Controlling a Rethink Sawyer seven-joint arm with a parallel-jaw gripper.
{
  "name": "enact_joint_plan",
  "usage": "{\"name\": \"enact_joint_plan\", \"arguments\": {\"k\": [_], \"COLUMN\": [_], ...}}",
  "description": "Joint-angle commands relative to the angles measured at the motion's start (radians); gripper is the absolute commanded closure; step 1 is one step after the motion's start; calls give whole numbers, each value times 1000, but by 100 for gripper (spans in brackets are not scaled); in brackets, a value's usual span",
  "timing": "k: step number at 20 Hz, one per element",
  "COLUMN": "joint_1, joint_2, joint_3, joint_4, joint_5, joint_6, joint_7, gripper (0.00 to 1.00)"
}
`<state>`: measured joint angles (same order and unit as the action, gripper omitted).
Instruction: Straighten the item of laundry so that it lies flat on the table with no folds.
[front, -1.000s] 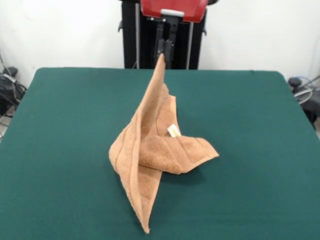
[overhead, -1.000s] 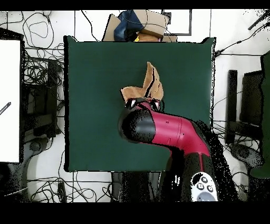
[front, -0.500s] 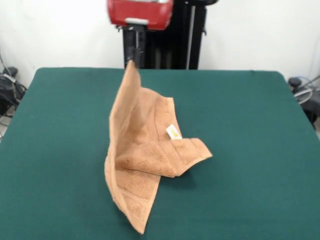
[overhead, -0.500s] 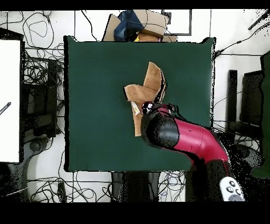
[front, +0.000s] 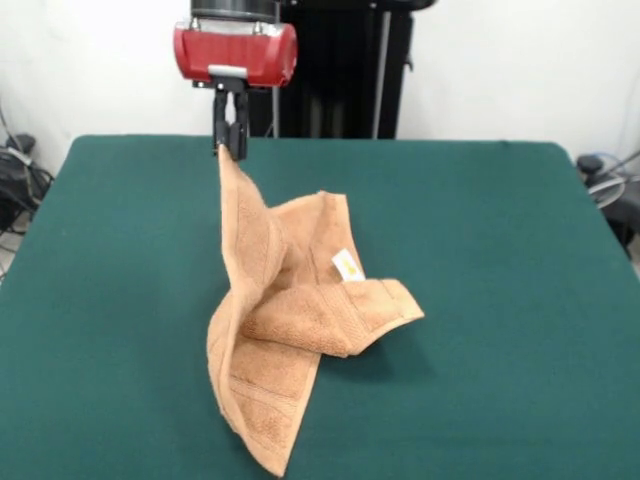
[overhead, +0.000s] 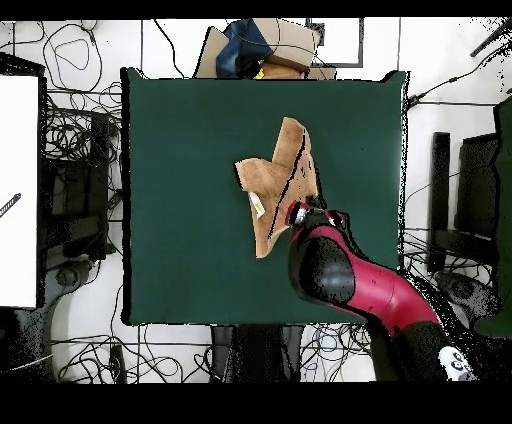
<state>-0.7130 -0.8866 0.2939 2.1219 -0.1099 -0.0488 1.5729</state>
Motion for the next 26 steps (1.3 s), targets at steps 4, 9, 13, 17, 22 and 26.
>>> {"name": "enact_joint_plan", "arguments": {"k": [4,9,13,17,22,26], "joint_1": [-4,-55,-202,-327,-356,-365], "joint_2": [-43,-57,-29,-18,12,37], "joint_3": [124,154,281,401,377,363], "joint_4": [243,303,348,369,353,334], "joint_5": [-36,-39,-51,-41,-65,-79], "joint_6": [-49,-90,-89,-60,-80,-79], "joint_7": [239,261,270,255,202,185], "gripper": [100,100,100,100,100,100]}}
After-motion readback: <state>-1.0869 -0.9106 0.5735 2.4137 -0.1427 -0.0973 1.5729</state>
